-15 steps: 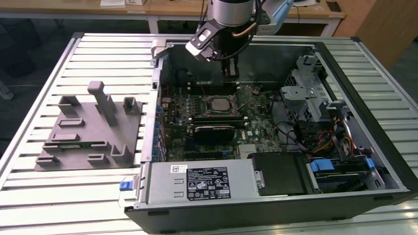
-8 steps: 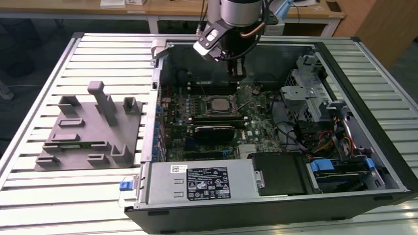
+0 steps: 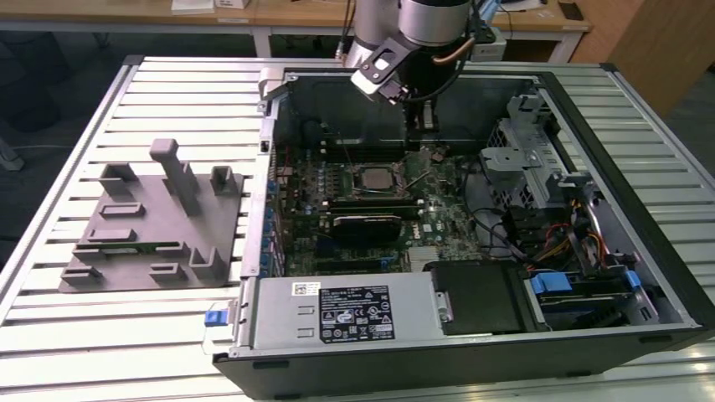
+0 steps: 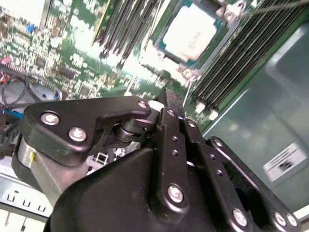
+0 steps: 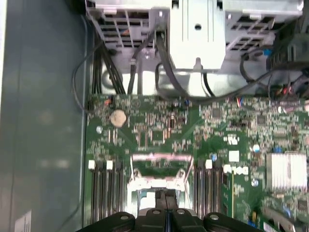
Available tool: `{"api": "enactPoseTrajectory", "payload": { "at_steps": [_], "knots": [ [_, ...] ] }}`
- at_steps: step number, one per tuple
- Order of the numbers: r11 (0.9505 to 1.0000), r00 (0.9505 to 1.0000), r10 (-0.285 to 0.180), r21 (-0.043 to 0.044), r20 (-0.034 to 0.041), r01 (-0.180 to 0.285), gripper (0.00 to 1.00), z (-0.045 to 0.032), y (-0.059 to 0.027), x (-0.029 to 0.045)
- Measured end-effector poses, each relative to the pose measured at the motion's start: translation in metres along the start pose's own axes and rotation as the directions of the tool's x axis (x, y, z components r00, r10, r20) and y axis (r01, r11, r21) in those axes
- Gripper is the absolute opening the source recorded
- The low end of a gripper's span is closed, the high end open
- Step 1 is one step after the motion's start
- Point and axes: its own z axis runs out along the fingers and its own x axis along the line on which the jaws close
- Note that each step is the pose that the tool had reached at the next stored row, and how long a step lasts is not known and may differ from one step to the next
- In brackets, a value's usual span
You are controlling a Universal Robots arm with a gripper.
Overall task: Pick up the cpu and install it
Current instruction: 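Close the cpu cover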
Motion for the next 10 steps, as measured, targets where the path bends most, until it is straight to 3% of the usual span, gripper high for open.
{"api": "enactPoseTrajectory", "payload": {
  "at_steps": [10],
  "knots": [
    [0.9999,1.0,0.0,0.014,0.0001,0.0,0.11,0.0016,0.0343,0.0002]
  ]
}}
